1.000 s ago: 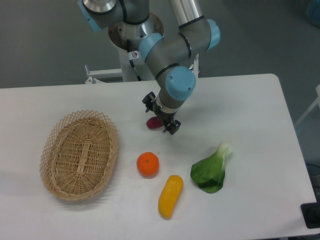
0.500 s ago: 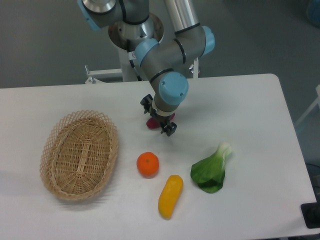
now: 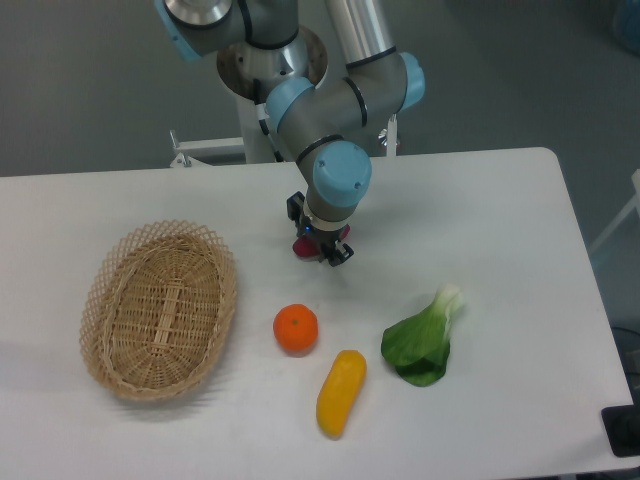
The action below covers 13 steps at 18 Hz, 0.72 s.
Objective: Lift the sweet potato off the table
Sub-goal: 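Lift the sweet potato and carry it up toward the bok choy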
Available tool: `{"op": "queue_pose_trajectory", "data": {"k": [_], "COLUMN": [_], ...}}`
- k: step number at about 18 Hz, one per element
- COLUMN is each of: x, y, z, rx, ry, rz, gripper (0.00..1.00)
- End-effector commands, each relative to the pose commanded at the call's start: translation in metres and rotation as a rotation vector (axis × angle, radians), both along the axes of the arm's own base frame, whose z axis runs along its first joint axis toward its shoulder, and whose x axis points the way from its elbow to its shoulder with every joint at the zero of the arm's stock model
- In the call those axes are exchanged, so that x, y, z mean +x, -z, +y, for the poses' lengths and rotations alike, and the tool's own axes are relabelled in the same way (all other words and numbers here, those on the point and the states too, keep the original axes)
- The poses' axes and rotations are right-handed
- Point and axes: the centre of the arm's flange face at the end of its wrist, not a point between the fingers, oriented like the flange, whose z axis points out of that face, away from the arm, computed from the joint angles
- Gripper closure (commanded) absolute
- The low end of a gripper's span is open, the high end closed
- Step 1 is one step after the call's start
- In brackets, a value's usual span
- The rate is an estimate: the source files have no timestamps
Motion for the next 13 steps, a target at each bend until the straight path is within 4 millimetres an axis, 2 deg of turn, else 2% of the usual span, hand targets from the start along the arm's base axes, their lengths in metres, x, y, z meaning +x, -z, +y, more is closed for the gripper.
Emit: {"op": "queue_pose_trajectory", "data": {"k": [2,5,9,13], "x": [-0.003,-0.013,-0.040,-0.073], "y": [-0.003,-0.015,-0.047,-0.073], "z": [0.001,0.008,0.021,0.022], "rx": [0.004,0.023,0.064,0.067], "ry": [-0.001,-0.003,-0.012,-0.023], "rz": [0.007,0.032,0.092,0.163], "gripper": [0.79,0.79,0.79,0.79]}}
